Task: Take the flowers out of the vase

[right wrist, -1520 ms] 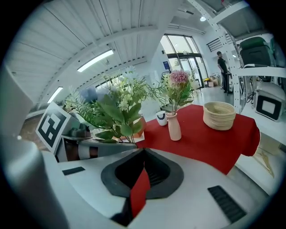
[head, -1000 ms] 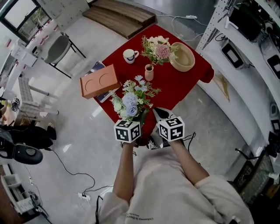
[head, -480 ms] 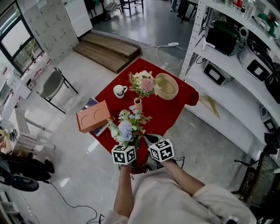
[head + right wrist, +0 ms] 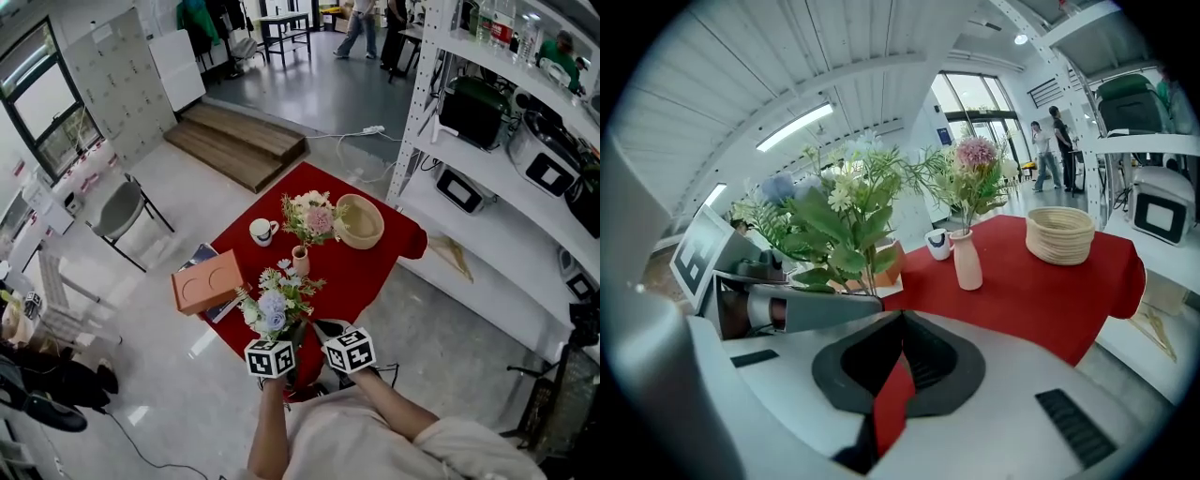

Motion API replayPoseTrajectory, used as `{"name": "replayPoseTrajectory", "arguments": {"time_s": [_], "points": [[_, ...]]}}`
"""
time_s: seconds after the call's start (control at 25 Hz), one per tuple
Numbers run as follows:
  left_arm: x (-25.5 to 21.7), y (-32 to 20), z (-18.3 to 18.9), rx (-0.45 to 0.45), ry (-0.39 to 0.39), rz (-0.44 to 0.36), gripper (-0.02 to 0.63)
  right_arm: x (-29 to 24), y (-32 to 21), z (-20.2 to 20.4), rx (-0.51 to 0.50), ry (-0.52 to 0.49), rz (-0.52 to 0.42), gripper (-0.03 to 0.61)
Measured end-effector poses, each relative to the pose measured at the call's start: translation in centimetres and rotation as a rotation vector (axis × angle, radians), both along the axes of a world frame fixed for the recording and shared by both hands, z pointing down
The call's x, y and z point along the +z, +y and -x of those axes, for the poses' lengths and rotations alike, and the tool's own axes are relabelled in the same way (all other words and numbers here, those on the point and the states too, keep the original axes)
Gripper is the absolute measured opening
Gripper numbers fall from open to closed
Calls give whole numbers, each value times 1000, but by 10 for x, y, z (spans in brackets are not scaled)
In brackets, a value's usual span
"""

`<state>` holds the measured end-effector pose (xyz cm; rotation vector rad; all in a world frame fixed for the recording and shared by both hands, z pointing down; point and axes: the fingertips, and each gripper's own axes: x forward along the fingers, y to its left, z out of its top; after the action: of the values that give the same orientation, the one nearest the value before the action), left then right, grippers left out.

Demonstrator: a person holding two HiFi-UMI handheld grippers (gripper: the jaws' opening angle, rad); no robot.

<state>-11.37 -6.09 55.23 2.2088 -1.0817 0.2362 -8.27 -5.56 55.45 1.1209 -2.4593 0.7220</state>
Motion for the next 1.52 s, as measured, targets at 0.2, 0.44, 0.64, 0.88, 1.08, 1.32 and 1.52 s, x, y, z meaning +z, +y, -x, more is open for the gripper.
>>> {"name": "replayPoseTrajectory", "arguments": {"time_s": [0.2, 0.44, 0.64, 0.88, 1.08, 1.32, 1.52], "points": [[2, 0, 6, -14, 5, -1, 44, 2, 4, 5, -41, -5, 9, 8], [3, -2, 7, -19, 13, 4, 44, 6, 3, 1, -45, 30, 12, 8], [7, 5, 9, -20, 12, 20, 44, 11, 10, 1, -48, 41, 33, 6], [5, 5, 6, -20, 26, 16, 44, 18, 13, 1, -51, 75, 38, 6], [6, 6, 9, -22, 26, 18, 44, 19, 13, -2, -41, 78, 39, 6], [11, 9, 12, -28, 21, 28, 44, 18, 17, 1, -51, 71, 41, 6], [9, 8, 13, -28, 25, 26, 44, 17, 17, 3, -57, 67, 39, 6]]}}
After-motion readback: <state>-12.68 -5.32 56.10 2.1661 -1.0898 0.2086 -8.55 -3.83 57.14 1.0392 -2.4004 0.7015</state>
